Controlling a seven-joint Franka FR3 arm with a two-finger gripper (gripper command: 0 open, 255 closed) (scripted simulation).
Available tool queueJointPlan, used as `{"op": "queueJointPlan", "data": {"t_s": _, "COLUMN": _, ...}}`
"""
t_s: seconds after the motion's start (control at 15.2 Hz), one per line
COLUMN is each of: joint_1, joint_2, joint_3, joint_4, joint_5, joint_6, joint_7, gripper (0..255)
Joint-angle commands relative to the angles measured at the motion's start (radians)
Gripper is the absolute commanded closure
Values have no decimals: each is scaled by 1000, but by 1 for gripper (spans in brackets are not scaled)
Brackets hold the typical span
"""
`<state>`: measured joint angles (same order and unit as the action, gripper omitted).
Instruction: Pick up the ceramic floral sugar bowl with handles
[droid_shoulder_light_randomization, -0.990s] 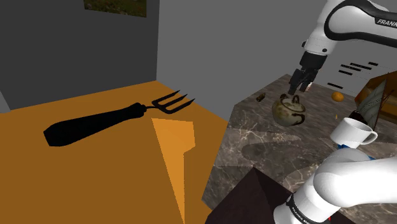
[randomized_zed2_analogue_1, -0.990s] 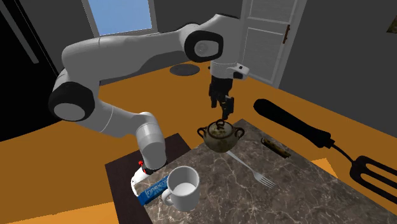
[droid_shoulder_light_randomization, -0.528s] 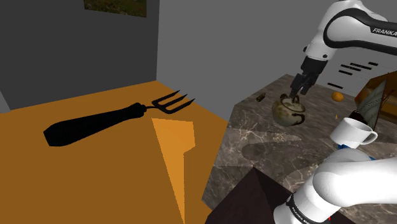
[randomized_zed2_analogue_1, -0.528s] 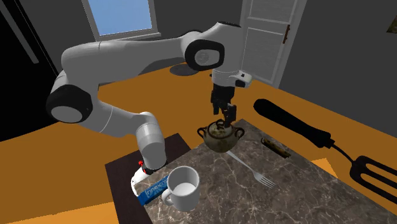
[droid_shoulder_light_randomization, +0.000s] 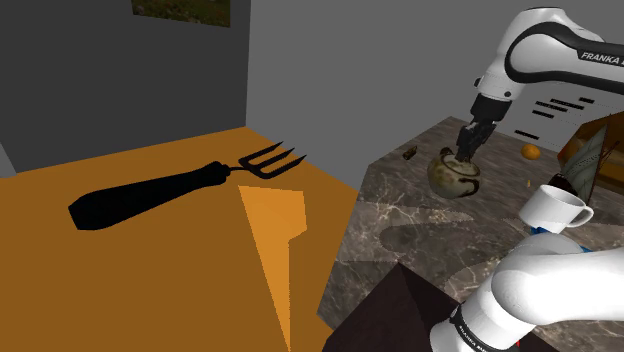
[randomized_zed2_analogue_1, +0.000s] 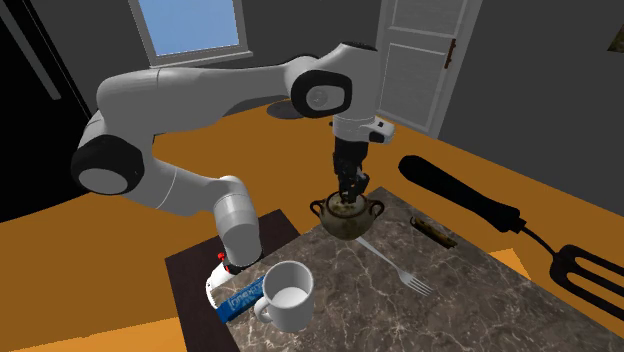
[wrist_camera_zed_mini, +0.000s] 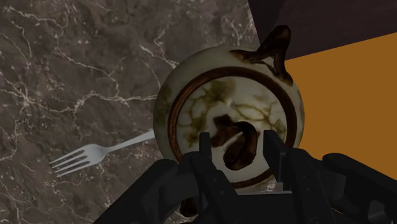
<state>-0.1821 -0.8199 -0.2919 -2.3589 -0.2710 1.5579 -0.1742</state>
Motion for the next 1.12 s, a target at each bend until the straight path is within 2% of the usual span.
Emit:
{"op": "queueJointPlan", "data": {"t_s": 0.0, "joint_1": 0, "joint_2": 1, "joint_3": 0, "joint_4": -1, "joint_5": 0, "joint_6": 0, "joint_7": 0, "gripper": 255}}
{"op": "queueJointPlan", "data": {"t_s": 0.33, "joint_1": 0, "joint_2": 1, "joint_3": -1, "joint_4": -3, "joint_5": 0, "joint_6": 2, "joint_7": 0, "gripper": 255}}
{"op": "queueJointPlan", "data": {"t_s": 1.06, "joint_1": 11, "joint_2": 51, "joint_3": 20, "joint_4": 176, "joint_5": 21, "joint_6": -127, "joint_7": -16, "gripper": 255}}
